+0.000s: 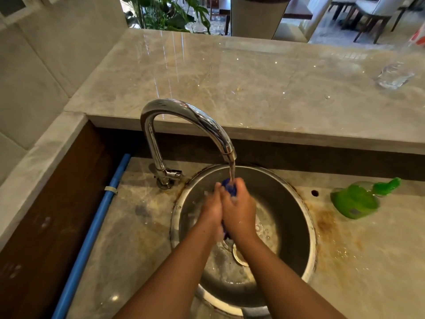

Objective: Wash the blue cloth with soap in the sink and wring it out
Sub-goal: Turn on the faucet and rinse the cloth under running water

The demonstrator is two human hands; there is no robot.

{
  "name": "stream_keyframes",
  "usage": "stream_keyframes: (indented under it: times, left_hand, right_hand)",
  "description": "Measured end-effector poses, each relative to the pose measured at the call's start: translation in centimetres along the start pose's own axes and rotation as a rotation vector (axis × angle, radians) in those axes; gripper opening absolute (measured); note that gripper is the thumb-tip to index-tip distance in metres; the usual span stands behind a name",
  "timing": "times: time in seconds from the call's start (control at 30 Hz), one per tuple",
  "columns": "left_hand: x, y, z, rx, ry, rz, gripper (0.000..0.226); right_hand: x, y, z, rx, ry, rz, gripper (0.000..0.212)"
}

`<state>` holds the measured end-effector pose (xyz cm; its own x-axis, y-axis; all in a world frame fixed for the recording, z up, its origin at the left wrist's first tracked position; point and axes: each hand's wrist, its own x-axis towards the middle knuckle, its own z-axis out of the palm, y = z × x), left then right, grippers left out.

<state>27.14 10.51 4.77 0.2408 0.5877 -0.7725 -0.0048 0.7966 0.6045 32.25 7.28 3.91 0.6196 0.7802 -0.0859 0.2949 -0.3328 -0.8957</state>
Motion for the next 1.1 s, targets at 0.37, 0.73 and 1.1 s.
stream_keyframes:
  times: [0.37,0.73,1.1]
  left_hand:
    - [1.6,-0.3,-1.2,-0.16,-0.1,0.127,0.016]
    - [0.2,-1.1,-0.8,-0.006,-0.167,0.196,0.04]
    - [-1.4,0.9,-0.5,0.702,-0.075,0.563,0.031]
  right_hand:
    - [-0.7,1.2,-1.6,0.299,-0.023,0.133,0.004]
    - [3.4,3.0,-3.2,0.456,-0.195,0.379,0.014]
    - [1.4,5.3,-3.6,1.127,-0.493,0.897,0.071]
